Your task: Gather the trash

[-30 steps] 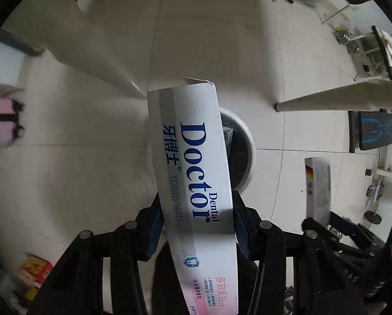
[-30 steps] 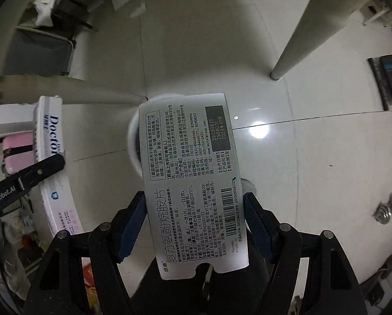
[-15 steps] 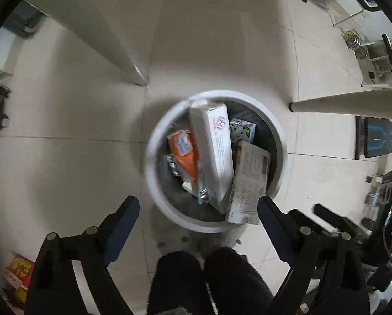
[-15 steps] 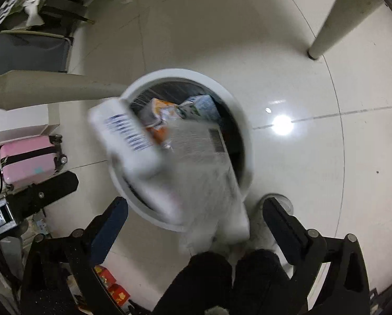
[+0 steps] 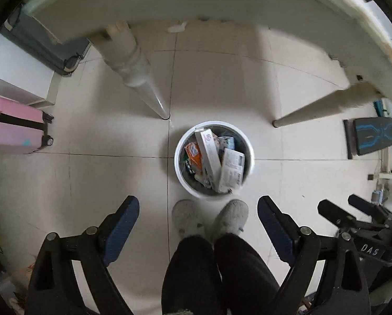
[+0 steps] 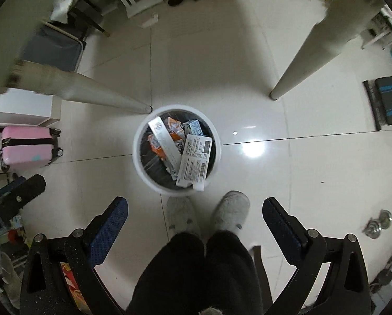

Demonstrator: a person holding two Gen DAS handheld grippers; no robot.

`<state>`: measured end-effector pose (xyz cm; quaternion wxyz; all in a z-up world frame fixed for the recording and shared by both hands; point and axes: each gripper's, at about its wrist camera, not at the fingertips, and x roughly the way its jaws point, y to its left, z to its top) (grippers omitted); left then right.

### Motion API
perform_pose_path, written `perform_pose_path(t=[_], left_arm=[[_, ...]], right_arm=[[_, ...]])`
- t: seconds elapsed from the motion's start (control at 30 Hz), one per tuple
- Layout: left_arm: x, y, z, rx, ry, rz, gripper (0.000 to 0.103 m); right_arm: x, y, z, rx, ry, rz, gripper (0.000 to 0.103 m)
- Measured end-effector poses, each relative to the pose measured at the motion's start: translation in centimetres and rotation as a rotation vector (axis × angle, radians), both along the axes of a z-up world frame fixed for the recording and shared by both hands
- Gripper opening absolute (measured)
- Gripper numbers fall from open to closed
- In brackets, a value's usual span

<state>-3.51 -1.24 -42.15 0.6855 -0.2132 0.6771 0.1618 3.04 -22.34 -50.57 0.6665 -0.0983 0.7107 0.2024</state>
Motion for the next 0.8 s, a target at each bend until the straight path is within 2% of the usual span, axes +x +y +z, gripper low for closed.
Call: perform_pose_path(t=[0.17,0.3,0.4,0.53,0.8], left_arm=[[-1.3,-1.2,6.8,-0.016,-0.022,-0.016,0.092],[-2.0,-1.9,12.4,-0.026,-0.066,-0.023,0.092],[-2.3,-2.5,15.2,-0.032,-0.102,-0.035,0.092],[-2.6,-3.1,19.8,-0.047,-0.158,-0.046,0.092],[-3.3,-3.9,25.5,-0.118,-0.261,-0.043,0.092]], right_arm=[[-1.5,-0.8,10.1,0.011,-0.02,0.029,0.103],[-2.6,-1.3,16.3,0.027,-0.026,0.046,0.103],[-3.3,-1.7,20.8,0.056,-0.032,0.054,0.103],[-4.2,-2.3,25.7,0.099,-0.044,0.066,0.103],[-5.3,-4.2,34.2,0.188,-0.076,0.067,0.103]])
